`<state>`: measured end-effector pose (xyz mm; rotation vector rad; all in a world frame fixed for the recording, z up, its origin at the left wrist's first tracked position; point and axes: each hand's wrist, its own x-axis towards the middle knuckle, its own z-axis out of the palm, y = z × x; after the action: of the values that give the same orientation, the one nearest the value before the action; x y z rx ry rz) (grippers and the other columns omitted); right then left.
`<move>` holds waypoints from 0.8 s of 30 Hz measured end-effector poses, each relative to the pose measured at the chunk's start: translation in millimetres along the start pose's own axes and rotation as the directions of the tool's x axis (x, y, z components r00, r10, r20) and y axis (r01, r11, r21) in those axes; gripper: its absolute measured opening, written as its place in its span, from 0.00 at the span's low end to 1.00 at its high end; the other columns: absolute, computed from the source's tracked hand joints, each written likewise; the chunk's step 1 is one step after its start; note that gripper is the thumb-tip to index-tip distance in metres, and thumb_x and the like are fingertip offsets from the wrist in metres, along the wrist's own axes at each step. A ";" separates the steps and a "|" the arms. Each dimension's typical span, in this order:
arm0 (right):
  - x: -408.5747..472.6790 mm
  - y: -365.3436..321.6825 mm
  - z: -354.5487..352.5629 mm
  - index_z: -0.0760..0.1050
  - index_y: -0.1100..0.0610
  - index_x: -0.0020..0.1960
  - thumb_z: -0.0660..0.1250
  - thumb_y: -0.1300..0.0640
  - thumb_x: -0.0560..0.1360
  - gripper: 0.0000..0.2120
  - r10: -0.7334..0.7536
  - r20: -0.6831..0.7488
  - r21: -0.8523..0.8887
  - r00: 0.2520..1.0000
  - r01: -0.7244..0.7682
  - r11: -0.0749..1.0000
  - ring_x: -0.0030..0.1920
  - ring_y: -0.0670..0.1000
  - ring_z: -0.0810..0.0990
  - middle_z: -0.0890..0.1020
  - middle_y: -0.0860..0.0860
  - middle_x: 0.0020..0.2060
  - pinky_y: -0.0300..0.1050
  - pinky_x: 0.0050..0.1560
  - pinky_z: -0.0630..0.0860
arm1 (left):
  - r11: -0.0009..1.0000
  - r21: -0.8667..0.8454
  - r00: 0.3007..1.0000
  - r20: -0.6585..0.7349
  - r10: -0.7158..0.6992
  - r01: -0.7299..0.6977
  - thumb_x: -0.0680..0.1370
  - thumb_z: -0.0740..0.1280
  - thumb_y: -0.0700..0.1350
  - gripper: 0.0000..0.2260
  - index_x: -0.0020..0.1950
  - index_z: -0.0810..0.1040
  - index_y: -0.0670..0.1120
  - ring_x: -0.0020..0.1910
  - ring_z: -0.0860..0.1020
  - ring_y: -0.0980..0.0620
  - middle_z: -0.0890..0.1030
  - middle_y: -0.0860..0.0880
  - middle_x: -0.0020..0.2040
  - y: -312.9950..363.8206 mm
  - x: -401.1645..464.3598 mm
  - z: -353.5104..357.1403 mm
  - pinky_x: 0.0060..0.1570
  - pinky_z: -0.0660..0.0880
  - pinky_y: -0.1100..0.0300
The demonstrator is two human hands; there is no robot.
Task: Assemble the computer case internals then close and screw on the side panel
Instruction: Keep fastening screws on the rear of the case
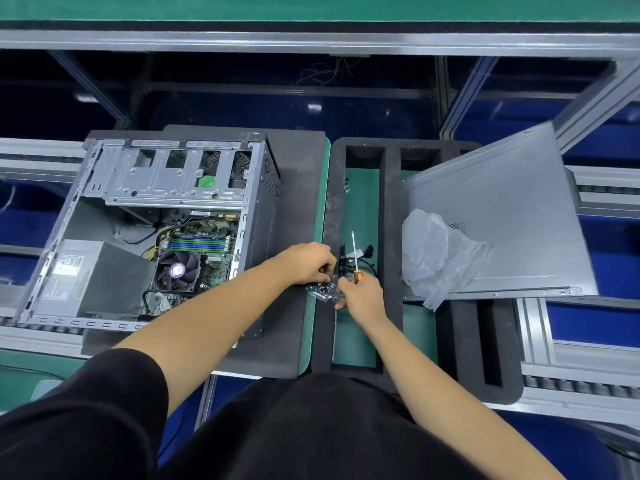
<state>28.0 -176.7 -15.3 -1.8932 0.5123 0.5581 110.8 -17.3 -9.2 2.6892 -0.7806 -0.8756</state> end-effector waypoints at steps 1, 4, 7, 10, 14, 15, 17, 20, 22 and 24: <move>0.1 -0.1 -0.1 0.62 0.53 0.35 0.66 0.59 0.77 0.17 -0.002 0.000 -0.003 1.000 0.002 1.000 0.29 0.55 0.85 0.69 0.44 0.24 0.42 0.27 0.66 | 1.000 -0.009 1.000 -0.001 0.006 -0.006 0.76 0.73 0.47 0.03 0.46 0.80 0.52 0.46 0.78 0.51 0.74 0.54 0.47 -0.7 0.3 0.8 0.42 0.74 0.56; -0.1 0.0 -0.4 0.62 0.53 0.34 0.66 0.60 0.77 0.17 -0.009 -0.001 -0.009 1.000 0.009 1.000 0.29 0.55 0.85 0.68 0.44 0.22 0.38 0.24 0.64 | 0.999 -0.041 1.000 0.001 0.001 0.000 0.77 0.72 0.47 0.03 0.48 0.79 0.50 0.47 0.78 0.51 0.75 0.53 0.48 -3.4 1.8 2.9 0.46 0.76 0.53; 0.0 0.7 -0.7 0.61 0.53 0.34 0.66 0.60 0.77 0.17 -0.015 -0.008 -0.007 1.000 0.015 1.000 0.29 0.55 0.85 0.67 0.45 0.24 0.35 0.22 0.62 | 0.998 -0.065 1.000 0.015 0.003 -0.002 0.78 0.72 0.47 0.04 0.49 0.79 0.48 0.47 0.77 0.50 0.75 0.52 0.48 -6.8 4.2 5.0 0.47 0.76 0.54; 0.2 0.8 -0.6 0.61 0.53 0.35 0.66 0.60 0.76 0.17 -0.017 -0.003 -0.009 1.000 0.017 1.000 0.28 0.55 0.85 0.68 0.45 0.26 0.34 0.22 0.62 | 0.993 -0.120 1.000 0.017 0.015 -0.013 0.79 0.72 0.46 0.05 0.49 0.79 0.47 0.46 0.75 0.51 0.75 0.52 0.48 -9.4 4.6 5.7 0.45 0.71 0.57; 0.0 1.3 -0.8 0.62 0.53 0.35 0.66 0.60 0.76 0.16 -0.016 0.002 -0.012 1.000 0.016 1.000 0.28 0.54 0.85 0.69 0.45 0.26 0.34 0.22 0.64 | 0.984 -0.180 1.000 -0.002 -0.017 0.016 0.81 0.70 0.45 0.05 0.50 0.75 0.46 0.45 0.74 0.50 0.76 0.52 0.45 -10.3 3.4 5.8 0.43 0.68 0.56; 0.1 1.3 -0.6 0.62 0.53 0.35 0.66 0.60 0.76 0.16 -0.015 0.002 -0.015 1.000 0.015 1.000 0.28 0.54 0.85 0.69 0.45 0.26 0.35 0.23 0.64 | 0.982 -0.188 0.999 0.005 -0.035 0.036 0.81 0.69 0.46 0.05 0.50 0.74 0.47 0.45 0.75 0.49 0.76 0.53 0.44 -10.5 2.9 5.5 0.43 0.69 0.55; 0.3 1.0 -0.2 0.61 0.53 0.35 0.66 0.60 0.76 0.16 -0.012 0.006 -0.016 1.000 0.012 1.000 0.28 0.54 0.85 0.69 0.46 0.26 0.39 0.25 0.65 | 0.979 -0.189 0.997 0.023 -0.069 0.072 0.81 0.68 0.46 0.06 0.49 0.72 0.49 0.45 0.76 0.48 0.76 0.53 0.42 -11.4 2.2 3.6 0.43 0.72 0.53; 1.0 2.2 0.7 0.61 0.53 0.35 0.66 0.60 0.76 0.16 -0.008 0.001 -0.005 1.000 0.008 1.000 0.28 0.54 0.85 0.68 0.45 0.25 0.40 0.26 0.65 | 0.978 -0.187 0.996 0.005 -0.093 0.093 0.82 0.67 0.46 0.06 0.49 0.70 0.50 0.46 0.76 0.46 0.77 0.51 0.44 -12.1 0.5 1.4 0.44 0.73 0.51; 1.9 2.8 0.4 0.62 0.54 0.35 0.66 0.60 0.76 0.15 -0.007 0.002 0.011 1.000 0.007 1.000 0.28 0.55 0.85 0.70 0.46 0.26 0.38 0.24 0.65 | 0.973 -0.200 0.990 -0.065 -0.127 0.112 0.81 0.68 0.45 0.07 0.49 0.70 0.50 0.46 0.76 0.46 0.75 0.53 0.43 -12.5 -0.9 -0.5 0.43 0.71 0.52; 2.6 3.0 0.7 0.64 0.55 0.36 0.66 0.60 0.76 0.14 -0.008 0.004 0.016 1.000 0.008 1.000 0.28 0.55 0.85 0.73 0.49 0.29 0.37 0.24 0.65 | 0.963 -0.207 0.968 -0.143 -0.205 0.173 0.79 0.69 0.43 0.08 0.52 0.70 0.50 0.47 0.76 0.46 0.77 0.52 0.46 -14.6 -2.4 -3.3 0.46 0.74 0.50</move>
<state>28.2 -177.4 -19.2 -1.8783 0.5044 0.5510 117.3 -3.6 -10.5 2.6494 -0.3859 -0.7157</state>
